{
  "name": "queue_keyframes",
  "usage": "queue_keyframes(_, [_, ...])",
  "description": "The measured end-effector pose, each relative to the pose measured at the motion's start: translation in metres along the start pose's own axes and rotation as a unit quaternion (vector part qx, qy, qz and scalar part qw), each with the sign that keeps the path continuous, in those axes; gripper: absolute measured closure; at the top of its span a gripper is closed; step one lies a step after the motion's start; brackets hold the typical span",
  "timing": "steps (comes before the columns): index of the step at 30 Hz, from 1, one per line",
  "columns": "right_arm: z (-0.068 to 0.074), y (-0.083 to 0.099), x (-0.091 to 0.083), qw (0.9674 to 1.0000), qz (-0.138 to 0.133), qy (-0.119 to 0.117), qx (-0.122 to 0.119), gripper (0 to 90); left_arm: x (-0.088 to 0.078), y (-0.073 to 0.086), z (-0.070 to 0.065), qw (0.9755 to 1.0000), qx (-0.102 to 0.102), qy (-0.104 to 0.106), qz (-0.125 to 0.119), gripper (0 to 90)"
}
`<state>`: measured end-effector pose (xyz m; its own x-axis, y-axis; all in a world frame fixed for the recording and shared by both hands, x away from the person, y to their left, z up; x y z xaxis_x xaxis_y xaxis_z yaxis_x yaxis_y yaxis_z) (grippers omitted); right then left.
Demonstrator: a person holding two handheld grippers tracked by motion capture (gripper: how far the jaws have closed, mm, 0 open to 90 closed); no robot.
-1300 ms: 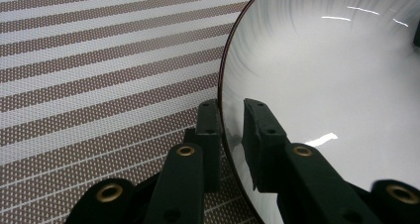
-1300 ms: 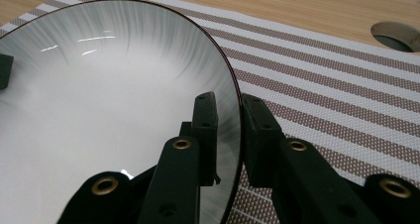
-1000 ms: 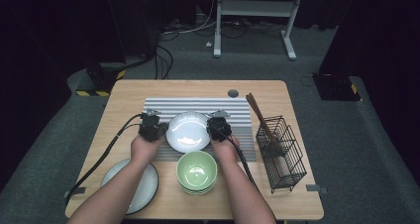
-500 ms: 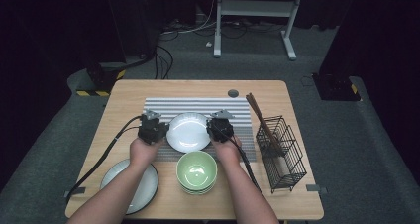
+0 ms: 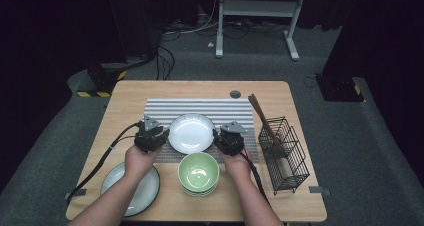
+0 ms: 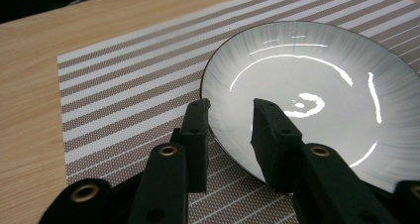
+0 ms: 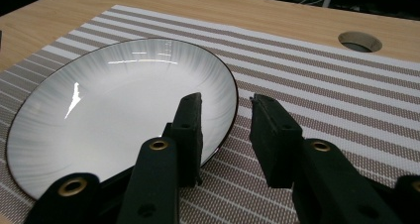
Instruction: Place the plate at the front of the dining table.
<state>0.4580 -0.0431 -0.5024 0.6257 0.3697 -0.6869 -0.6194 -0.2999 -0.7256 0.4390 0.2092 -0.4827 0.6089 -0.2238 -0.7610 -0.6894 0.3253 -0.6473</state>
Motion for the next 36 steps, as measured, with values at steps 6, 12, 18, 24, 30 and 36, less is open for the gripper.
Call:
queue_keyframes(6, [-0.002, 0.012, -0.012, 1.0, -0.004, 0.003, -0.001, 63.6, -0.009, 0.011, 0.001, 1.0, 0.003, -0.008, -0.003, 66.2])
queue_keyframes(12, [-0.003, 0.022, -0.027, 0.9999, -0.01, 0.004, 0.001, 63.3, -0.019, 0.017, -0.003, 0.9998, 0.015, -0.016, -0.006, 65.0])
queue_keyframes(18, [-0.004, 0.032, -0.04, 0.9998, -0.016, 0.008, 0.006, 63.1, -0.022, 0.022, -0.006, 0.9999, 0.012, -0.008, -0.001, 63.9])
queue_keyframes(24, [-0.005, 0.044, -0.047, 0.9998, -0.013, 0.015, 0.005, 62.2, -0.025, 0.026, -0.006, 1.0, 0.006, 0.002, 0.003, 63.3])
queue_keyframes(30, [-0.003, 0.056, -0.052, 0.9998, -0.007, 0.015, 0.006, 59.9, -0.025, 0.034, 0.001, 0.9999, -0.003, 0.003, 0.011, 63.2])
queue_keyframes(36, [0.003, 0.069, -0.052, 0.9998, 0.006, 0.016, 0.004, 58.1, -0.031, 0.043, 0.009, 0.9999, -0.013, 0.004, 0.01, 63.0])
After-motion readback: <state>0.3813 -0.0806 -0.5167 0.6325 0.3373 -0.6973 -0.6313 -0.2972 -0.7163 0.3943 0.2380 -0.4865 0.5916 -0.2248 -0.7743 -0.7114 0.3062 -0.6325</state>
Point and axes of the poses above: each handheld gripper's, and its own axes: x roughly forward along the jaws, y roughly out of its underside, z roughly to its left, the point moved 4 cm from there along x, roughly forward along the jaws, and after that the axes turned 13 degrees about z, right-handed, at the moved point
